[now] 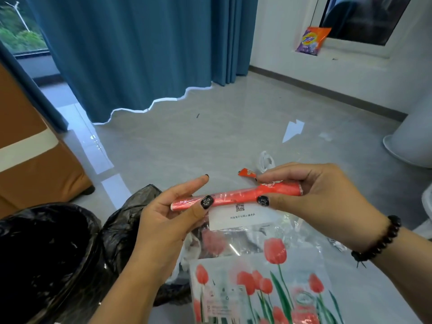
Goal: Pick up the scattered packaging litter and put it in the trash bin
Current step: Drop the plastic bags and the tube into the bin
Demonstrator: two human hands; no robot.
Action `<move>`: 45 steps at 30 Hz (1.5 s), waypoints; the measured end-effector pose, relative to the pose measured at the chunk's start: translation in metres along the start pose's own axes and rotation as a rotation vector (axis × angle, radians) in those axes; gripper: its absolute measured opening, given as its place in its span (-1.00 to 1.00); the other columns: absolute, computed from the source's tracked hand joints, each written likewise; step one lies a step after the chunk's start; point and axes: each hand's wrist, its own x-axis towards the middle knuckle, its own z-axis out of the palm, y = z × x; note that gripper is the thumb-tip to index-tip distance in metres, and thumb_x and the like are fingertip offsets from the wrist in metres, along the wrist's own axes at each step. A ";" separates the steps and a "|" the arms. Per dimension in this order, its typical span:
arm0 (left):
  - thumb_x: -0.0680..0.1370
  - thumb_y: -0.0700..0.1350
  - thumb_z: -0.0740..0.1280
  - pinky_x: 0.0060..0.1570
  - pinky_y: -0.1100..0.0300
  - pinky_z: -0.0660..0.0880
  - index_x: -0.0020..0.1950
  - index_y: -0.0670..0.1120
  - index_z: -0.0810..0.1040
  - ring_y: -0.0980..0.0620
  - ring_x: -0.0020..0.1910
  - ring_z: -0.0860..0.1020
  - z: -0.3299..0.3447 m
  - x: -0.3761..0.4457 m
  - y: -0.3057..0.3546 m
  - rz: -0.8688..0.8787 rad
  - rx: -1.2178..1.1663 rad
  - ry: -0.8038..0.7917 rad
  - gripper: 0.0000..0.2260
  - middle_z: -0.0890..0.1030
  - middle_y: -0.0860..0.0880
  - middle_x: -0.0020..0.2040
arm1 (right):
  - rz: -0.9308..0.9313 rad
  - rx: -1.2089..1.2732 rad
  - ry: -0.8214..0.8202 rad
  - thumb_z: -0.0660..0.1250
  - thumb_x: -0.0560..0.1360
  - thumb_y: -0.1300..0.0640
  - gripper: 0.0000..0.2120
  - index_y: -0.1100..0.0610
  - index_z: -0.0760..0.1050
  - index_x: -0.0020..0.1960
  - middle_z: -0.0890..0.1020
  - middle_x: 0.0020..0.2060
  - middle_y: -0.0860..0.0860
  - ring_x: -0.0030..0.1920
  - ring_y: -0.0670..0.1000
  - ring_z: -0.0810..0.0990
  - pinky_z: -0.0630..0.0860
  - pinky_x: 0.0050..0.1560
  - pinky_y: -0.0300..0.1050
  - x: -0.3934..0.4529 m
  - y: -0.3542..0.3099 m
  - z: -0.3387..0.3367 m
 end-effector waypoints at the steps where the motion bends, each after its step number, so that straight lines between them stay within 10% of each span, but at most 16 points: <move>1: 0.03 0.09 0.67 -0.13 0.23 0.60 0.10 -0.03 0.66 -0.03 0.07 0.64 -0.001 0.000 0.000 -0.014 -0.020 -0.003 -0.34 0.64 -0.07 0.16 | 0.016 0.004 -0.024 0.54 0.25 0.28 -0.78 0.06 0.68 -0.13 0.72 -0.22 -0.02 -0.21 0.00 0.69 0.63 -0.12 -0.13 -0.001 -0.001 0.000; 7: 0.04 -0.07 0.69 -0.10 0.26 0.60 0.14 -0.09 0.64 -0.05 0.08 0.64 -0.006 0.001 0.004 -0.096 -0.191 -0.090 -0.32 0.63 -0.13 0.18 | -0.013 0.099 -0.102 0.47 0.31 0.36 -0.84 0.16 0.66 -0.16 0.70 -0.28 0.12 -0.39 0.03 0.62 0.60 -0.36 -0.12 -0.009 -0.005 0.002; 11: 0.06 0.04 0.67 -0.29 0.22 0.58 0.09 -0.14 0.66 -0.10 -0.18 0.61 -0.002 -0.002 0.005 -0.142 -0.115 -0.072 -0.34 0.65 -0.21 -0.03 | -0.028 0.165 -0.093 0.46 0.31 0.39 -0.85 0.21 0.67 -0.16 0.71 -0.22 0.13 -0.29 0.09 0.68 0.64 -0.27 -0.15 -0.008 -0.002 0.001; 18: 0.24 0.14 0.49 -0.03 -0.11 0.42 0.04 -0.08 0.68 -0.20 -0.10 0.49 0.001 -0.006 0.009 -0.203 -0.036 0.001 -0.55 0.65 -0.27 -0.02 | -0.112 0.108 -0.089 0.47 0.27 0.46 -0.81 0.22 0.68 -0.20 0.69 -0.18 0.07 -0.24 -0.01 0.68 0.59 -0.19 -0.28 -0.005 0.002 0.004; 23: 0.34 -0.14 0.39 -0.52 0.28 0.51 0.00 -0.18 0.60 0.04 -0.49 0.60 0.000 -0.009 0.010 -0.191 0.004 0.006 -0.73 0.66 -0.10 -0.34 | -0.167 0.012 -0.090 0.50 0.26 0.44 -0.76 0.13 0.70 -0.22 0.66 -0.14 0.03 -0.15 -0.03 0.66 0.58 -0.09 -0.28 -0.003 0.003 0.005; 30: 0.23 -0.11 0.50 -0.45 0.23 0.57 -0.15 -0.09 0.65 0.00 -0.43 0.64 -0.009 -0.008 0.015 -0.099 -0.013 0.028 -0.77 0.69 -0.17 -0.25 | -0.073 0.015 -0.106 0.50 0.23 0.04 -0.58 -0.02 0.59 0.09 0.68 -0.04 -0.04 -0.18 -0.07 0.69 0.62 -0.14 -0.23 -0.004 -0.005 0.009; 37: 0.32 -0.12 0.39 -0.30 0.14 0.64 0.08 -0.09 0.59 -0.05 -0.27 0.68 -0.010 -0.010 0.016 -0.118 0.077 -0.075 -0.67 0.70 -0.14 -0.14 | -0.013 0.102 -0.089 0.47 0.30 0.34 -0.83 0.19 0.64 -0.13 0.69 -0.33 0.12 -0.40 0.02 0.65 0.59 -0.32 -0.25 -0.006 -0.002 0.010; 45: 0.33 0.00 0.37 -0.20 0.02 0.61 0.07 -0.11 0.61 -0.11 -0.09 0.68 -0.007 -0.011 0.011 -0.210 0.060 -0.132 -0.65 0.70 -0.19 -0.05 | -0.006 0.048 -0.053 0.51 0.24 0.34 -0.84 0.16 0.68 -0.20 0.70 -0.18 -0.01 -0.28 0.01 0.69 0.63 -0.25 0.00 -0.011 -0.002 0.003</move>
